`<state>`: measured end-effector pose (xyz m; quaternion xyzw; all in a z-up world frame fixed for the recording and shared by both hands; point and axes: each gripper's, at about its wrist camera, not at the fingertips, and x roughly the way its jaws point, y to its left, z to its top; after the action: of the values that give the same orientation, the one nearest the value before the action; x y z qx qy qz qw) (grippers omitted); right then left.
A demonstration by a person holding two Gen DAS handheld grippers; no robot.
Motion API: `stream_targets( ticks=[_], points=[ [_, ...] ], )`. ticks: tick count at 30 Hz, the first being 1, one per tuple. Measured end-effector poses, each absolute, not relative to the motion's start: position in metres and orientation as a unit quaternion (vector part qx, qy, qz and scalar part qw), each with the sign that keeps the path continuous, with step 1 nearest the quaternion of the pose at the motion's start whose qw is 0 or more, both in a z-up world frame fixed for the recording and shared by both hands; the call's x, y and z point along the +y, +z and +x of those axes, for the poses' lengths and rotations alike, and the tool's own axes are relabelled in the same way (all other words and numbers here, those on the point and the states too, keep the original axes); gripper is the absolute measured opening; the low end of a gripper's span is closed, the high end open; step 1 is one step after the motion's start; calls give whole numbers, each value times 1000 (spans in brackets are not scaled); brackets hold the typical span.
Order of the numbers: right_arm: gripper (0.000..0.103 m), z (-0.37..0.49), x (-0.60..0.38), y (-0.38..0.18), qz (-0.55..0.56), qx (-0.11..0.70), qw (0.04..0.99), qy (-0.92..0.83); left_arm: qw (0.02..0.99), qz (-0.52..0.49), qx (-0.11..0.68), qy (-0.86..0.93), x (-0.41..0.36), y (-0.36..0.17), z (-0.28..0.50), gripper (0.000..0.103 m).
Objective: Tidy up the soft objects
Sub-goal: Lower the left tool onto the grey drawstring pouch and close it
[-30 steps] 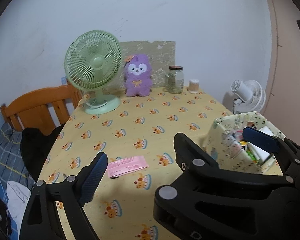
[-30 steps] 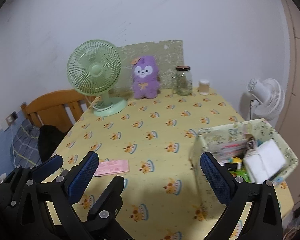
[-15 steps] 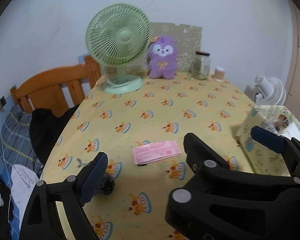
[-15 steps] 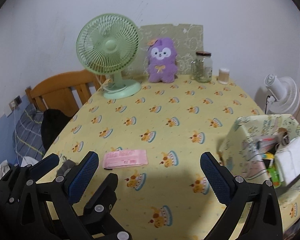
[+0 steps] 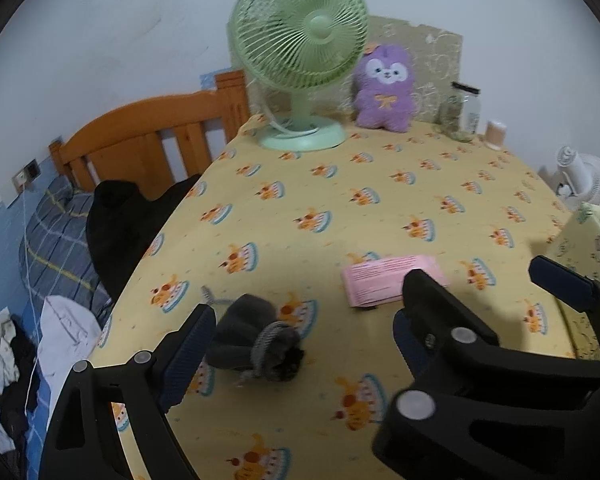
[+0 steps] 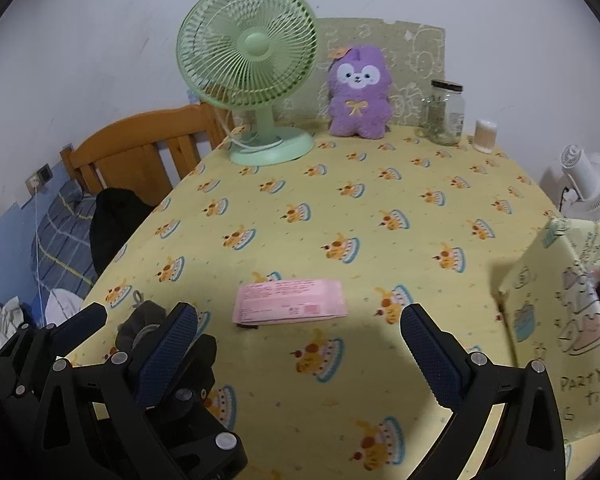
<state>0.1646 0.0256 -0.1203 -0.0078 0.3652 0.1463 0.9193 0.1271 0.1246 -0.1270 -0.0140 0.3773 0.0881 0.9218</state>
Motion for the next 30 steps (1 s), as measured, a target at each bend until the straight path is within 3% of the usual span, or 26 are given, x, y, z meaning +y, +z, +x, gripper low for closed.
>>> stream_targets(
  ticks=[13,21,30],
  points=[
    [103,178,46,-144,-33,392,907,149,901,-42,418,110,149,-157,139,92],
    [103,188,50,-153,-40,403,903,145,898,-39,423,117,152,-163,150,65],
    [103,200,47,-162,-51,416,898,135,904,-29,417,92,141,-167,157,56]
  ],
)
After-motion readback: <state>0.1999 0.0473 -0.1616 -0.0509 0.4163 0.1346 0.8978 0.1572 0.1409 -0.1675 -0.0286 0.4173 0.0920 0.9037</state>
